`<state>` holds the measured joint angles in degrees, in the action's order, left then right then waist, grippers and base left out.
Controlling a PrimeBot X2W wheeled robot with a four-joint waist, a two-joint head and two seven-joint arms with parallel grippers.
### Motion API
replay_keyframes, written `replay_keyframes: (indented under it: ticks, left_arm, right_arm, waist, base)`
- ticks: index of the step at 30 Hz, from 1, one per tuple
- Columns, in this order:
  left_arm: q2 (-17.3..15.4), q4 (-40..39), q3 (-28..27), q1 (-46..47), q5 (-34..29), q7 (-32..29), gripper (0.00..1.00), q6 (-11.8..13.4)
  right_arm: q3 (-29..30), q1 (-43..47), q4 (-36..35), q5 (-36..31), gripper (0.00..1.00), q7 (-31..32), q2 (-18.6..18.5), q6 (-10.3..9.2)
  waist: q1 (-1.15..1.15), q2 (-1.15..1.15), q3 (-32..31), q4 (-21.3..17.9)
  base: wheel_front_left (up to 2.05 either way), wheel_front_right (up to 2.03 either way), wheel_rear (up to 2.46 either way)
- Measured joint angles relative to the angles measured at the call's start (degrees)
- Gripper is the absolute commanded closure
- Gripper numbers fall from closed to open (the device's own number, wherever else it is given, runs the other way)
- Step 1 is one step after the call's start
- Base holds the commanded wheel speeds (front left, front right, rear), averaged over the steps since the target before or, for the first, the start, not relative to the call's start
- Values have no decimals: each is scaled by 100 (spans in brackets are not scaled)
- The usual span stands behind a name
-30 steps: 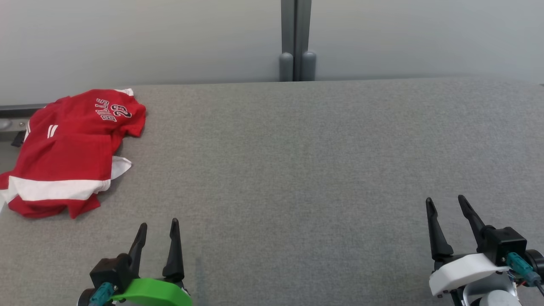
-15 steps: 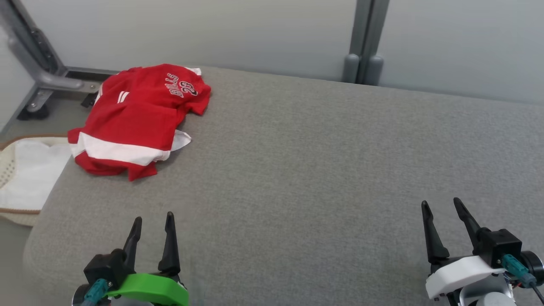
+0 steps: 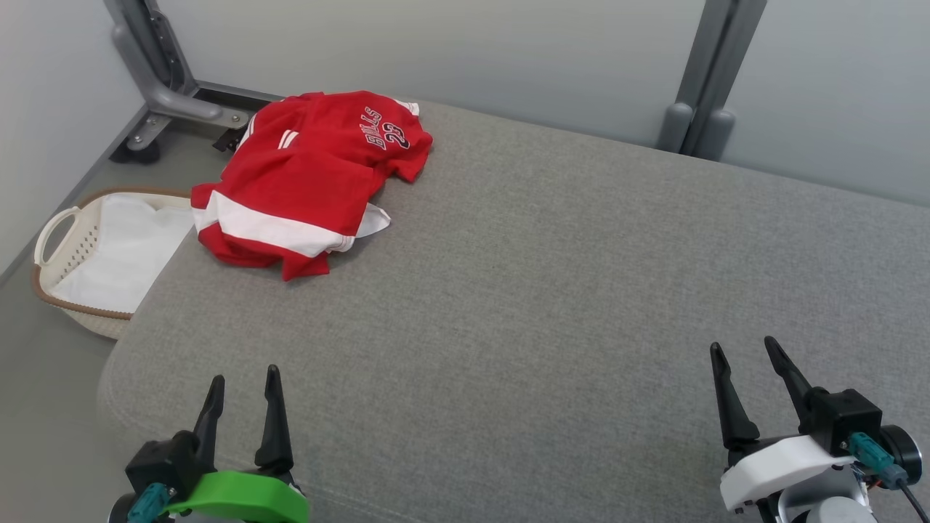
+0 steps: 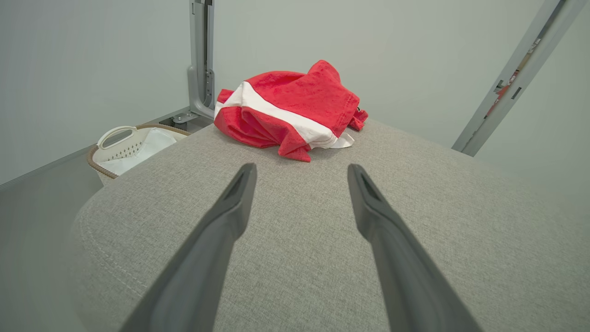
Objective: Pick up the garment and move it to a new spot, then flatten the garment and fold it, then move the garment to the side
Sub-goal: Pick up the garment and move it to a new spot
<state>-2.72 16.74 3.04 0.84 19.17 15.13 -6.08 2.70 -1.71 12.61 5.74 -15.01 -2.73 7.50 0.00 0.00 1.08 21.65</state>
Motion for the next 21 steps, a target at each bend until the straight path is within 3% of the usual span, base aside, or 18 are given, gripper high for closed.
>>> replay_keyframes:
  ticks: [9, 14, 16, 21]
  left_arm:
    - [-1, -353, -322, 112, 126, 0, 0, 57]
    - [-19, -695, -701, 533, -138, 0, 0, 49]
    - [-146, -756, -810, 832, -191, 0, 0, 2]
    - [-818, -548, -1015, 1967, -157, -74, 0, -58]
  right_arm:
    - [54, -43, -54, -80, 0, 0, -1, 0]
    - [97, -154, -143, -187, 0, 0, -1, 0]
    - [109, -203, -179, -242, 0, 0, 1, 0]
    - [25, -480, -267, -489, 0, 0, 2, 0]
  waist:
    - [0, 0, 154, -95]
    - [0, 0, 327, -166]
    - [0, 0, 413, -194]
    - [0, 0, 707, -295]
  base:
    - [0, 0, 0]
    - [0, 0, 0]
    - [0, 0, 0]
    - [0, 0, 0]
